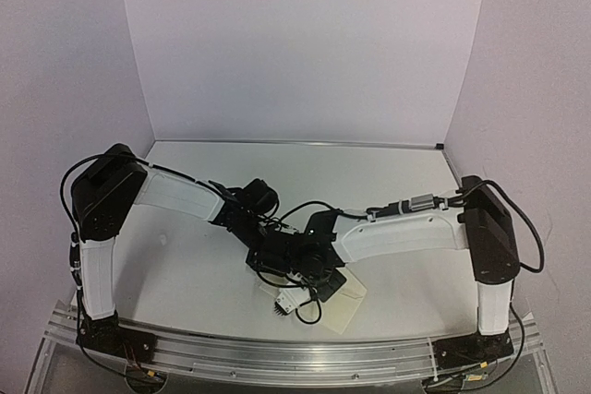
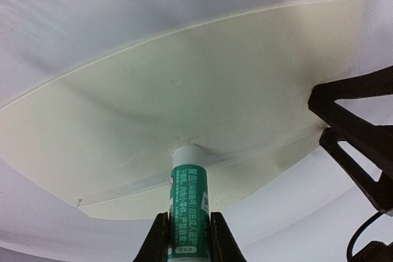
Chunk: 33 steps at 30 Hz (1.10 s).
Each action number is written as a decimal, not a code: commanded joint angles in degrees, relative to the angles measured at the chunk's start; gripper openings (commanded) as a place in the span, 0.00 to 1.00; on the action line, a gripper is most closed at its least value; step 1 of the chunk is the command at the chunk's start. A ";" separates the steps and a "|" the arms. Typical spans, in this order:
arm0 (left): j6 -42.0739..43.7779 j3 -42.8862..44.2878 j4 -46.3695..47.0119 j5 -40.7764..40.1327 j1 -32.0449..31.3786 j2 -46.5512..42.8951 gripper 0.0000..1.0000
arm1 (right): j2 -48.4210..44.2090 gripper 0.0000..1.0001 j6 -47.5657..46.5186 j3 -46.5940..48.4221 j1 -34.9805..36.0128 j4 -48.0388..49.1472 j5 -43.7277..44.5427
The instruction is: Place the letter into the envelope and seal it
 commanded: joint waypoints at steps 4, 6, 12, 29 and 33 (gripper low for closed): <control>1.94 -2.19 -6.29 -7.17 -0.29 4.81 0.59 | 6.22 0.00 0.42 3.87 -1.28 4.49 -1.58; 1.68 -2.18 -6.47 -7.03 -0.27 4.81 0.59 | 5.10 0.00 2.73 3.82 -1.49 4.57 -1.71; -1.24 1.13 -8.74 -2.40 1.10 4.74 0.59 | -5.83 0.00 14.23 2.05 -3.24 4.66 -6.70; -3.01 8.22 -12.94 20.93 8.06 -7.05 0.65 | -33.45 0.00 45.26 -12.87 -15.08 14.20 -25.02; -2.45 10.38 -12.75 28.42 14.11 -14.54 0.66 | -39.44 0.00 61.01 -22.28 -25.29 30.53 -42.42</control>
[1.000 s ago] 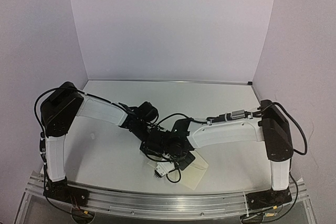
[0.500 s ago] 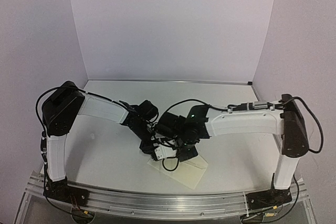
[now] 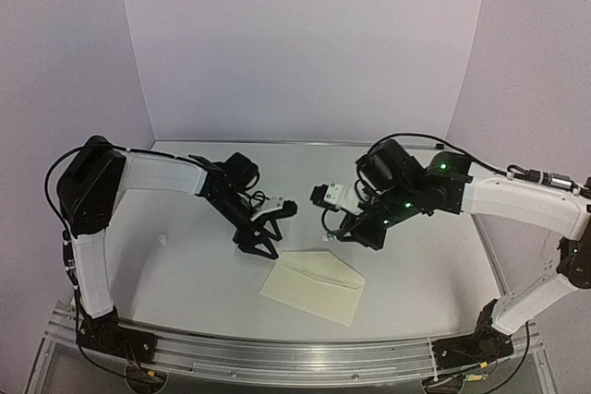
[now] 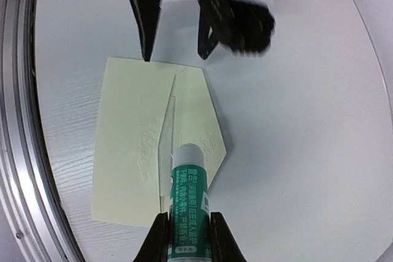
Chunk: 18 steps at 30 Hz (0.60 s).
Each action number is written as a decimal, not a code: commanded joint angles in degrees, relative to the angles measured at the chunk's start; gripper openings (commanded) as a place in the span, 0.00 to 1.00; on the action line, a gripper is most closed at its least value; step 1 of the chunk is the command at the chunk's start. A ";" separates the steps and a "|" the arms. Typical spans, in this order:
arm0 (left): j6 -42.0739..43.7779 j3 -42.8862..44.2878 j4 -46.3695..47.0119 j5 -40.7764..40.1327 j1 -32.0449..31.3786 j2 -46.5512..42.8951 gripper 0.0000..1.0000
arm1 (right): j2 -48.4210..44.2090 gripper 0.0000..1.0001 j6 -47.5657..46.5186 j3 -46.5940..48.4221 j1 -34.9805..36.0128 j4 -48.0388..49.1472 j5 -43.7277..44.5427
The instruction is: Place the letter into the envelope and seal it
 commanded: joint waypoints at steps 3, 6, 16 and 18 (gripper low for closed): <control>4.59 6.12 0.71 11.00 6.82 -17.29 0.70 | -8.48 0.00 29.10 -12.59 -11.16 33.29 -22.81; 7.88 4.69 7.83 11.47 6.19 -23.89 0.77 | -6.77 0.00 36.89 -13.51 -11.66 46.80 -25.43; 27.93 6.47 8.91 -8.20 -2.62 -27.25 0.85 | 0.92 0.00 45.72 -4.57 -11.66 57.48 -35.49; 28.56 7.95 7.24 -9.37 -2.88 -25.92 0.84 | 2.19 0.00 46.05 -3.29 -11.59 57.39 -37.02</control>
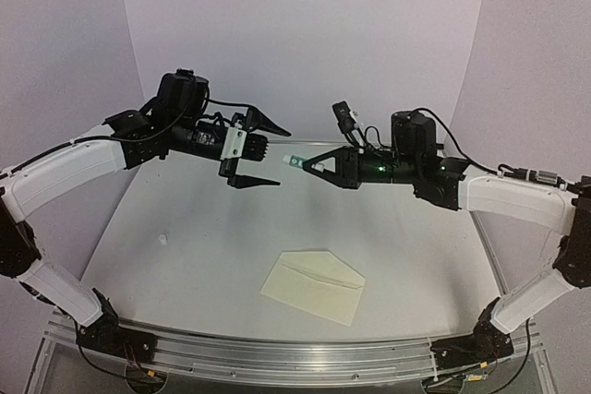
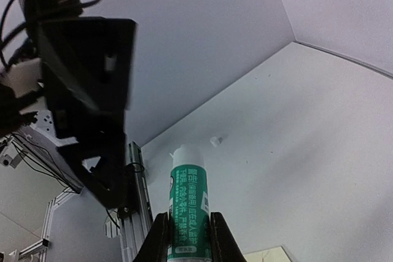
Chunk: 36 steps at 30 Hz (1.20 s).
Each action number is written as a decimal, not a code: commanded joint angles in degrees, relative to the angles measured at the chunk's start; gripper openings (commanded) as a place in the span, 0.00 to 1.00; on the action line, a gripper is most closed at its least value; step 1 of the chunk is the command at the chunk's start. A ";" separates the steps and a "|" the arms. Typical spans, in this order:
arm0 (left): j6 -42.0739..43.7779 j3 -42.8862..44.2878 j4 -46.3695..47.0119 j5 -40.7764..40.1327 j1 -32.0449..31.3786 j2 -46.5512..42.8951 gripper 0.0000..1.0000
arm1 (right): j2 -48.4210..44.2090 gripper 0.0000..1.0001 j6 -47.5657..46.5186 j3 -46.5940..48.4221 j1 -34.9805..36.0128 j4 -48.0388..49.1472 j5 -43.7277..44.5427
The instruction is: Place the letter into the envelope and seal it
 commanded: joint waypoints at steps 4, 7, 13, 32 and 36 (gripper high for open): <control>4.03 6.31 -5.68 -8.31 0.07 5.42 0.77 | 2.86 0.00 3.28 5.83 0.74 5.80 -8.73; 2.58 6.85 -4.71 -7.99 -0.01 5.54 0.70 | 3.41 0.00 3.34 6.25 1.00 5.68 -9.32; 1.73 4.47 -2.40 -4.93 -0.11 3.00 0.59 | 3.51 0.00 2.62 5.85 1.06 5.66 -7.89; 1.42 2.21 -0.96 -2.59 -0.11 1.45 0.31 | 5.44 0.00 2.55 8.35 1.08 5.75 -10.70; 0.90 2.85 -0.89 -3.56 -0.11 1.97 0.29 | 5.48 0.00 2.93 8.17 1.08 5.75 -11.47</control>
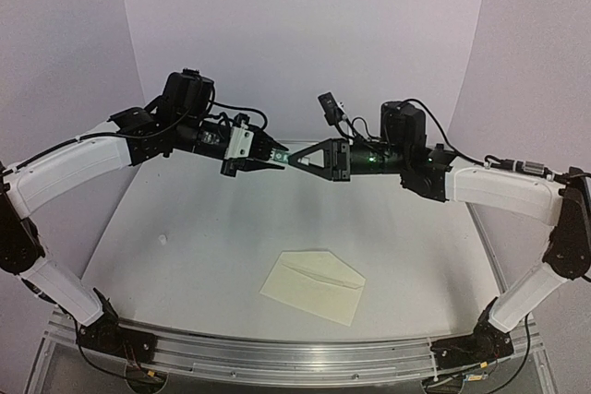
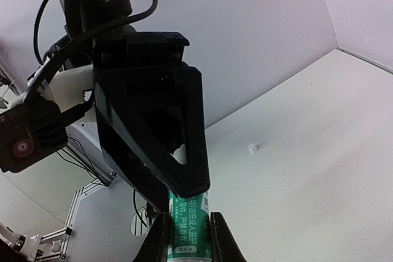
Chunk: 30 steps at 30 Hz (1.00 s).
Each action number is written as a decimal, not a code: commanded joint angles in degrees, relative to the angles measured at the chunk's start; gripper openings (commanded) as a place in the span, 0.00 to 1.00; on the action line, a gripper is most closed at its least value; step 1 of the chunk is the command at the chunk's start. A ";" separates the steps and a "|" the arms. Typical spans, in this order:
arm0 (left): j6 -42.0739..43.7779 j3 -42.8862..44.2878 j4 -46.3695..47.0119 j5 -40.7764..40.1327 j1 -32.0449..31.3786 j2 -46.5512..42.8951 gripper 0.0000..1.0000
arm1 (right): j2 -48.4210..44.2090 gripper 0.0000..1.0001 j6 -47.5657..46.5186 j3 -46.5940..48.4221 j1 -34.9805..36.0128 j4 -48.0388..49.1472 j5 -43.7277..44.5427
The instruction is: Place the letter into the envelope and seal it
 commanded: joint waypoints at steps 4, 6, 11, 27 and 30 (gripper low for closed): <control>-1.95 1.13 2.19 0.29 -0.09 -0.67 0.04 | 0.40 0.00 0.35 2.09 0.23 1.94 -1.72; -1.99 0.72 2.30 0.68 -0.04 -1.19 0.00 | 0.55 0.00 0.29 2.04 0.23 1.94 -1.51; -1.02 -0.19 -1.19 -3.23 0.01 -1.36 0.00 | 1.40 0.27 2.44 2.05 0.07 0.32 2.21; -15.48 -1.40 -50.48 -43.08 5.53 11.52 0.00 | -2.77 0.95 6.05 -0.52 -0.29 -31.88 32.49; -15.97 -3.02 -57.47 -49.52 5.33 12.47 0.00 | -3.50 0.96 5.90 -1.39 -0.29 -31.95 32.88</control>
